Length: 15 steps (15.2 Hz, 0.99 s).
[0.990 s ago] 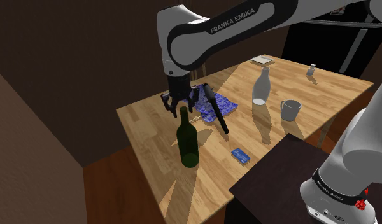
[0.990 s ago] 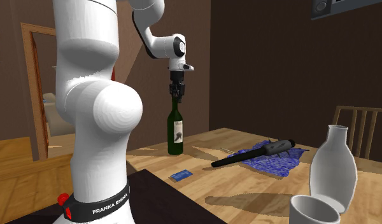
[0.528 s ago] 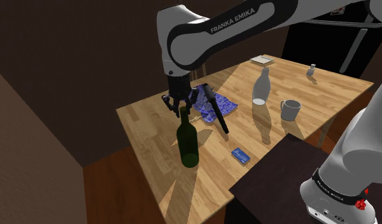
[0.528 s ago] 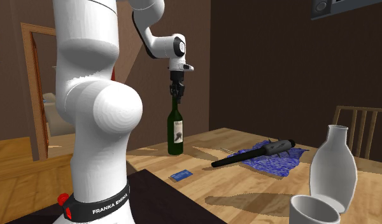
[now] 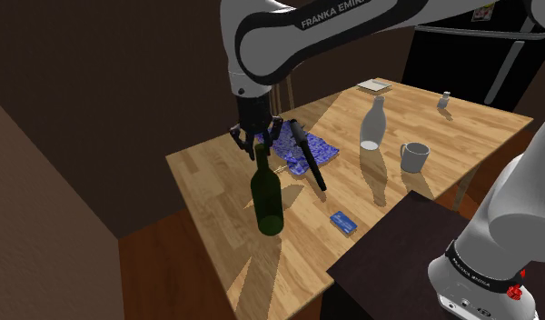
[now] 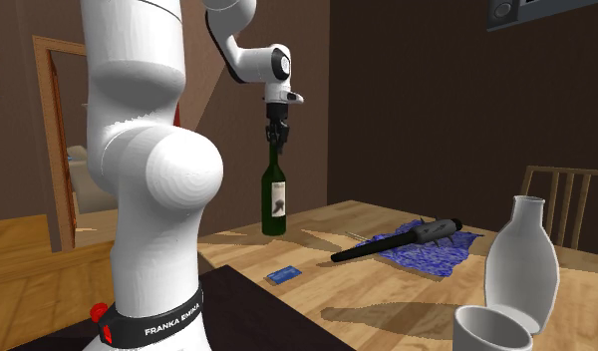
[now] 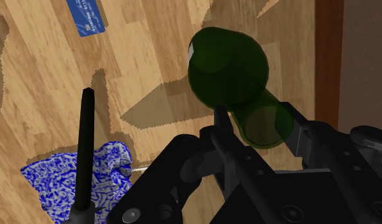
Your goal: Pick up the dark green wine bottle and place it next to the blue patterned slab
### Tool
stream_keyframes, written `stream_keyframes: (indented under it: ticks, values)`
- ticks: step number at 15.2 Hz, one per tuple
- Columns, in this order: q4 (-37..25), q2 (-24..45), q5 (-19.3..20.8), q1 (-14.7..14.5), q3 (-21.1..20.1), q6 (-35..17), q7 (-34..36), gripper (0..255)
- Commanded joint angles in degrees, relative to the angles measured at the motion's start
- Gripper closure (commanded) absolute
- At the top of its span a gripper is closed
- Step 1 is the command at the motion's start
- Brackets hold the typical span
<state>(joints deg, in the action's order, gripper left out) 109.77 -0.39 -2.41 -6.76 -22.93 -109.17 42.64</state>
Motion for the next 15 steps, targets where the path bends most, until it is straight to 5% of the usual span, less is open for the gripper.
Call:
stream_keyframes:
  ticks: [1,12,15]
  values:
    - [-1.02,-0.41,-0.14,0.03,0.04,1.40,-0.06,255]
    - [-8.46,-0.78,-0.20,0.11,0.12,9.19,0.09,255]
    - [-8.66,-0.65,-0.10,2.09,2.17,9.43,-3.91,255]
